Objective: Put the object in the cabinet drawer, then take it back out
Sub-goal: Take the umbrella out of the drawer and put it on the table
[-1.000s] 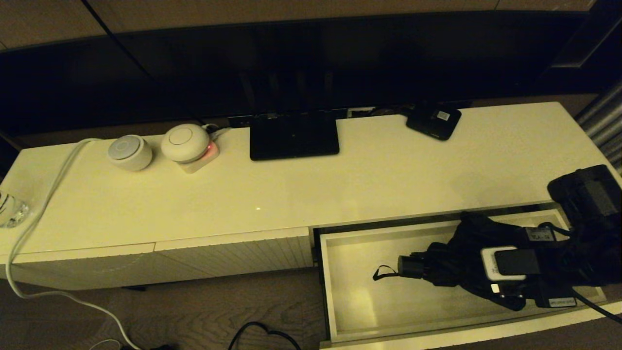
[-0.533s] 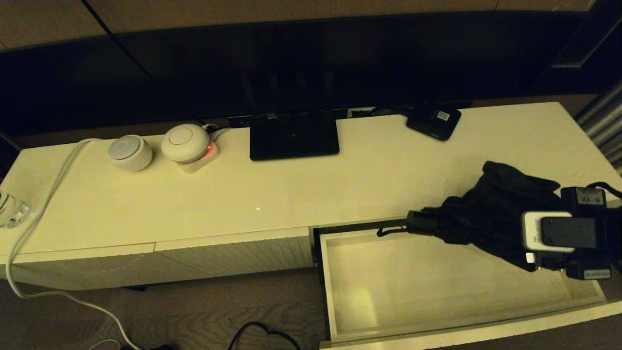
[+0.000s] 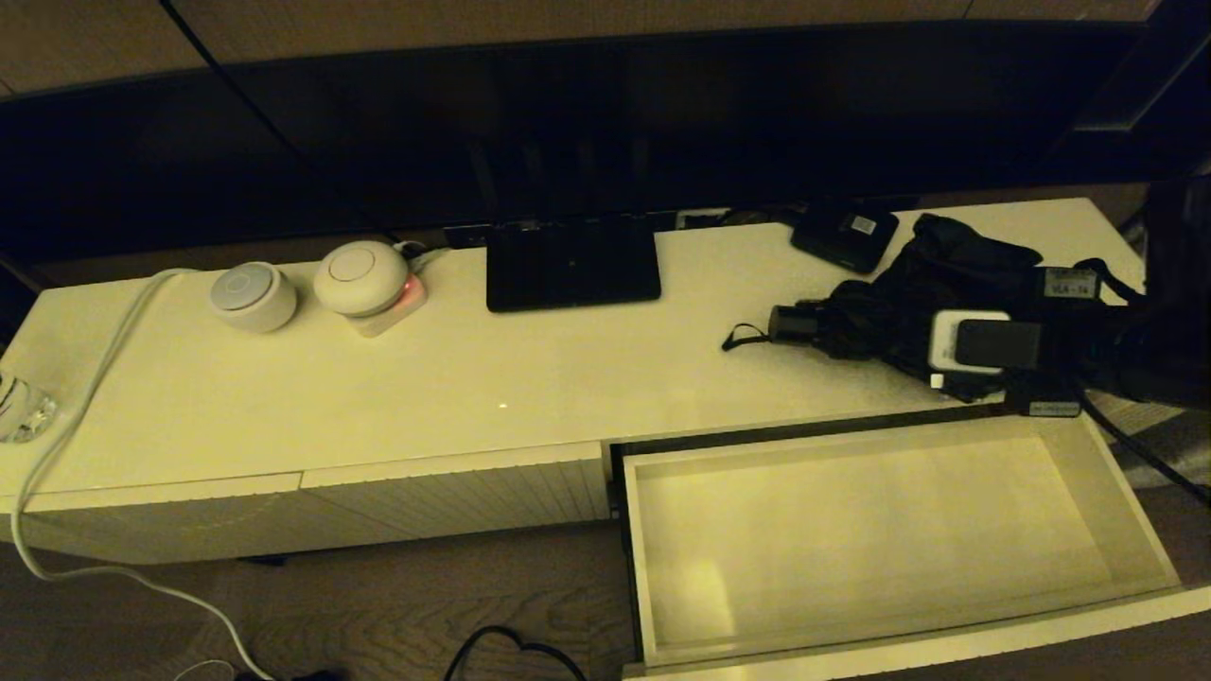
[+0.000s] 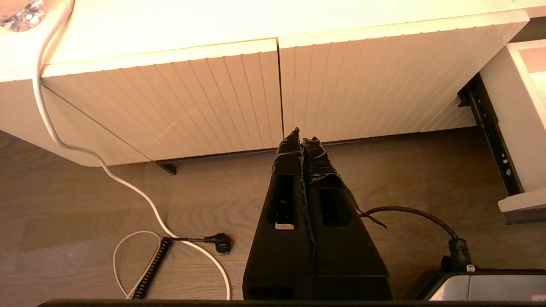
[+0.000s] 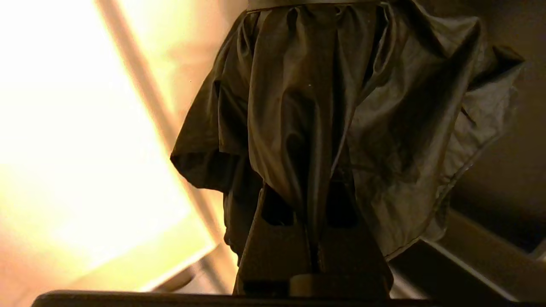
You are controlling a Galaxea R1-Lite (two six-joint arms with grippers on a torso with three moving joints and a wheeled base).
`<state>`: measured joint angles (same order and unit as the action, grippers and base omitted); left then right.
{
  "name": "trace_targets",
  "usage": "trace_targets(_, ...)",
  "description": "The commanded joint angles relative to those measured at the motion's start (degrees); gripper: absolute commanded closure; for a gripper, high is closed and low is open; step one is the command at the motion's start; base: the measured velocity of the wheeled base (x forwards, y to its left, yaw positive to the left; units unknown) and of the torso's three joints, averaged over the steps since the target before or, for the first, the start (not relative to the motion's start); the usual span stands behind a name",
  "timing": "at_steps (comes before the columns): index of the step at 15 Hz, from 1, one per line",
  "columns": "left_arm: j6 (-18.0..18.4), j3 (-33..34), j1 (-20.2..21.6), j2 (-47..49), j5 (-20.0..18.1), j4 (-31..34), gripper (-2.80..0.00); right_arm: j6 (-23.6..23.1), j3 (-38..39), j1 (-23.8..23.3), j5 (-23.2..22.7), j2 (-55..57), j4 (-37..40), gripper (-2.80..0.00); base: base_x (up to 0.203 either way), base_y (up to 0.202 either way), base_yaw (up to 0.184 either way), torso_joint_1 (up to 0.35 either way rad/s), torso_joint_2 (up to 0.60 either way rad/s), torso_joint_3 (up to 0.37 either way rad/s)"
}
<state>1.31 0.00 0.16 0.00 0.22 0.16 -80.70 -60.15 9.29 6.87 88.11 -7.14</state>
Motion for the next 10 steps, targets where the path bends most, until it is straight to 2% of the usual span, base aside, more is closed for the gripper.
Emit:
trace_targets(1, 0.01, 0.18, 0.02, 0.00, 0.04, 0.01, 0.00, -0.94, -0.56, 0.03, 0.23, 5.97, -4.75, 0.00, 0.000, 0.000, 0.000, 0.000, 0.00, 0.000)
trace_targets(5, 0.01, 0.18, 0.02, 0.00, 0.04, 0.01, 0.00, -1.30, -1.29, 0.03, 0.42, 8.48, -7.15, 0.00, 0.000, 0.000, 0.000, 0.000, 0.00, 0.000)
trace_targets(6, 0.01, 0.18, 0.02, 0.00, 0.04, 0.01, 0.00, -1.78, -1.00, 0.03, 0.49, 8.52, -7.09, -2.80, 0.000, 0.000, 0.000, 0.000, 0.00, 0.000)
trace_targets(10, 0.01, 0.18, 0.02, 0.00, 0.04, 0.01, 0.00, -2.42, -1.45, 0.36, 0.53, 7.21, -7.36, -2.80, 0.000, 0.000, 0.000, 0.000, 0.00, 0.000)
